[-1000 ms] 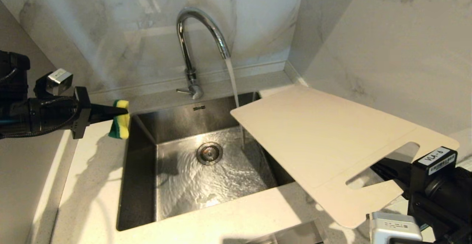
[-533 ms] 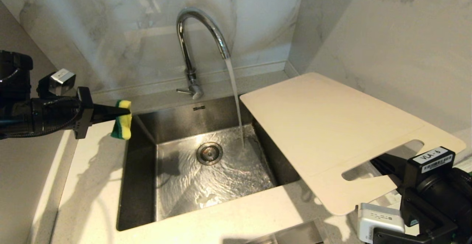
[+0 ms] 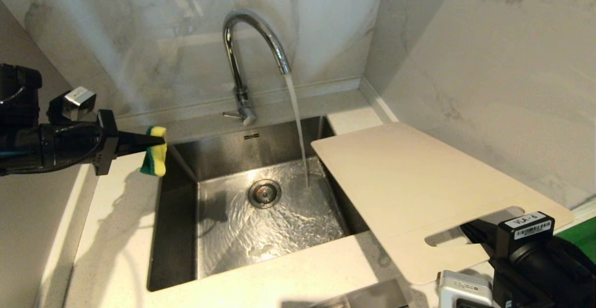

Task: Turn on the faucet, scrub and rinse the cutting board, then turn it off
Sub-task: Put down the cutting board

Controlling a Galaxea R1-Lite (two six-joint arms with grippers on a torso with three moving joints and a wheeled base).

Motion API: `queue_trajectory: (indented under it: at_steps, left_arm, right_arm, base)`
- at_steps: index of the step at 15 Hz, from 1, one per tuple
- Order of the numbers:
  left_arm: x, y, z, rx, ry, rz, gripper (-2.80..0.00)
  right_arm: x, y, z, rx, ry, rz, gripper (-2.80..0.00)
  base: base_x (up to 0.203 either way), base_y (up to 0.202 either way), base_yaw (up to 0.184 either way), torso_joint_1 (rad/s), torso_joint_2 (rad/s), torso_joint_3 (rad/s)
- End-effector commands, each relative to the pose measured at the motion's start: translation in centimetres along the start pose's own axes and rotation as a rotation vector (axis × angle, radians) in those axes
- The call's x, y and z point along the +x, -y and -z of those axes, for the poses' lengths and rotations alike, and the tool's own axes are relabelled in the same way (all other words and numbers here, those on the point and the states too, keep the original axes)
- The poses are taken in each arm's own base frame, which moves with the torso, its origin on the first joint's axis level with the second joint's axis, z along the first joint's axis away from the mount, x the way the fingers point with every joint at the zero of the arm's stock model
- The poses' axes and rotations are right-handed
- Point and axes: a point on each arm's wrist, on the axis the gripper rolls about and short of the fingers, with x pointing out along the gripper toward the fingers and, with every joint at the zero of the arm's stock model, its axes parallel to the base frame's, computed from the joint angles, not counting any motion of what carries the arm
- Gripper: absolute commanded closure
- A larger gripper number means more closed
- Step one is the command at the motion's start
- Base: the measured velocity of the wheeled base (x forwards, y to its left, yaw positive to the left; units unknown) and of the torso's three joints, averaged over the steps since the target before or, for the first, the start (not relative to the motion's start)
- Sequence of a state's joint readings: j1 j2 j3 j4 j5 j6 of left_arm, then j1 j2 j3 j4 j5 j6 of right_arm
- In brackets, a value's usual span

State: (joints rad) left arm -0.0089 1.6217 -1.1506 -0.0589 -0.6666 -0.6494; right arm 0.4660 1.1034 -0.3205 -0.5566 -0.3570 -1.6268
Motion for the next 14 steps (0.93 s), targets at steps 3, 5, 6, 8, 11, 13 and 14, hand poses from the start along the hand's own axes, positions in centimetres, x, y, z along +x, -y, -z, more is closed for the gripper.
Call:
queue_trajectory:
  at_steps: [3, 5, 6, 8, 11, 13, 14]
  left_arm:
    - [0.4, -0.1, 0.1, -0.006, -0.015, 0.005, 0.00]
    - [0.7, -0.3, 0.2, -0.009, -0.020, 0.002, 0.00]
    - [0.8, -0.4, 0.2, -0.011, -0.022, 0.001, 0.00]
    - [1.0, -0.5, 0.1, -0.011, -0.025, 0.002, 0.00]
    - [1.0, -0.5, 0.1, -0.010, -0.025, 0.004, 0.00]
    - [1.1, -0.5, 0.2, -0.011, -0.029, 0.005, 0.00]
    - [1.4, -0.4, 0.3, -0.010, -0.039, 0.008, 0.00]
  right_arm:
    - [0.2, -1.7, -0.2, -0.022, -0.002, -0.073, 0.00]
    - [0.3, -2.2, -0.2, -0.029, -0.002, -0.092, 0.00]
    - [0.3, -2.5, -0.2, -0.034, -0.001, -0.105, 0.00]
    - [0.4, -2.9, -0.3, -0.042, -0.002, -0.126, 0.00]
    - [0.7, -3.4, -0.4, -0.049, -0.001, -0.155, 0.00]
    - [0.9, -3.8, -0.5, -0.040, 0.004, -0.179, 0.00]
    - [0.9, -4.3, -0.6, -0.020, 0.008, -0.200, 0.00]
  base:
    - [0.000, 0.000, 0.000, 0.000, 0.00, 0.000]
    - [0.000, 0.000, 0.000, 0.000, 0.00, 0.000]
    - [0.000, 0.000, 0.000, 0.000, 0.00, 0.000]
    - [0.000, 0.000, 0.000, 0.000, 0.00, 0.000]
    - [0.000, 0.000, 0.000, 0.000, 0.00, 0.000]
    - [0.000, 0.000, 0.000, 0.000, 0.00, 0.000]
    - [0.000, 0.000, 0.000, 0.000, 0.00, 0.000]
